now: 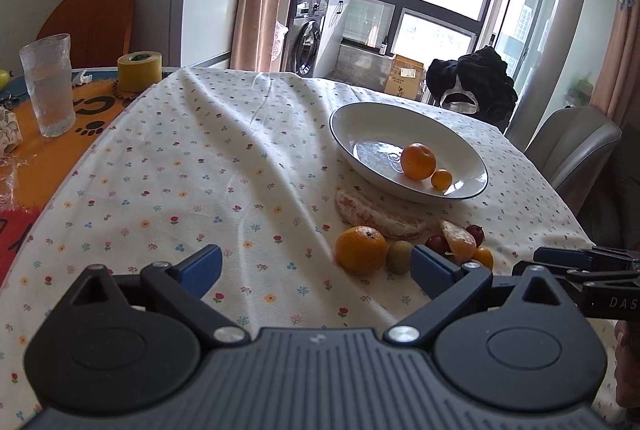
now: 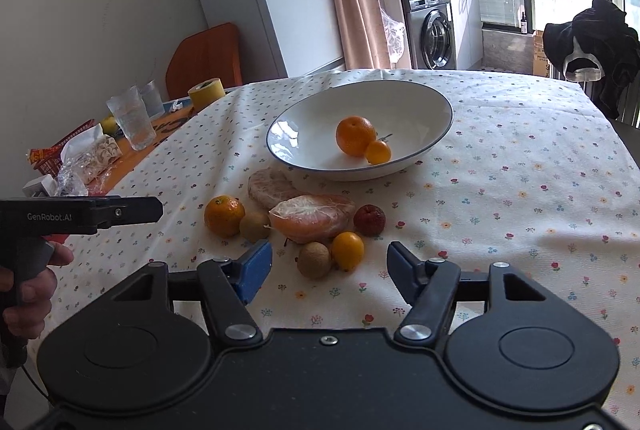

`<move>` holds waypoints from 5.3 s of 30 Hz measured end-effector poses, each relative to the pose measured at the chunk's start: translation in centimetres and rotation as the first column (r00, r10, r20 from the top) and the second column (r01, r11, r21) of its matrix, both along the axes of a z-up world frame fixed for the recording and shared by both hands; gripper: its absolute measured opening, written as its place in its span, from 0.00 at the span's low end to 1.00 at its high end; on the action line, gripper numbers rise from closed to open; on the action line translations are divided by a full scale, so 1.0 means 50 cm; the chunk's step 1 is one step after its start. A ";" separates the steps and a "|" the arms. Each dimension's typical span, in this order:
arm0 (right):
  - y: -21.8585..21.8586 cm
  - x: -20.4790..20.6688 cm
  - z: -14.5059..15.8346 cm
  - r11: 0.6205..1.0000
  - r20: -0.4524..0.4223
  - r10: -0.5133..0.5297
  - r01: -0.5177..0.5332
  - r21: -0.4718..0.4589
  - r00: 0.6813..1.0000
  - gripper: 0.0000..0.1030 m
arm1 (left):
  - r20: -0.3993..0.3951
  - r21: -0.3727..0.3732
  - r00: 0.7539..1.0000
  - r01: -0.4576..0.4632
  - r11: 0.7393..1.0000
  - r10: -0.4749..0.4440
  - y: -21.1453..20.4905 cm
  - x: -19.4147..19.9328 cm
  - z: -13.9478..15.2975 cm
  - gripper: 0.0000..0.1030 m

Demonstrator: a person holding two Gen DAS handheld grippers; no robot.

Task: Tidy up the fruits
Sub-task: 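Grasp another large orange with the left tool while the right tool grasps a tangerine, then carry the orange with the left tool while the right tool carries the tangerine into the bowl, then open the left tool in the bowl while the right tool releases its tangerine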

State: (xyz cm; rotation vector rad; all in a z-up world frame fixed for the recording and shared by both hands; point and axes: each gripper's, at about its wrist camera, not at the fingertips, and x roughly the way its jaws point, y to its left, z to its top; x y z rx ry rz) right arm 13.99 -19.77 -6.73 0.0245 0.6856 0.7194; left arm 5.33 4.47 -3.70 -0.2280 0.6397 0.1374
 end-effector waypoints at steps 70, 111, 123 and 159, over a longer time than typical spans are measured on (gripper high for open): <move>0.030 0.087 0.028 0.999 0.048 0.013 -0.015 0.033 0.999 0.21 | 0.042 -0.022 0.998 0.050 0.998 -0.049 -0.044 0.089 0.021 0.37; 0.047 0.230 -0.023 0.996 -0.011 0.010 -0.009 0.086 1.000 0.21 | -0.005 -0.004 0.992 0.128 0.992 -0.128 -0.096 0.274 -0.004 0.37; 0.061 0.240 -0.033 0.997 -0.018 0.016 -0.015 0.074 1.000 0.21 | -0.060 -0.037 0.987 0.148 0.988 -0.150 -0.100 0.313 -0.046 0.37; 0.034 0.145 0.023 0.998 0.048 -0.043 0.040 0.057 0.998 0.53 | -0.006 -0.052 0.997 0.079 0.995 -0.080 -0.062 0.191 0.021 0.78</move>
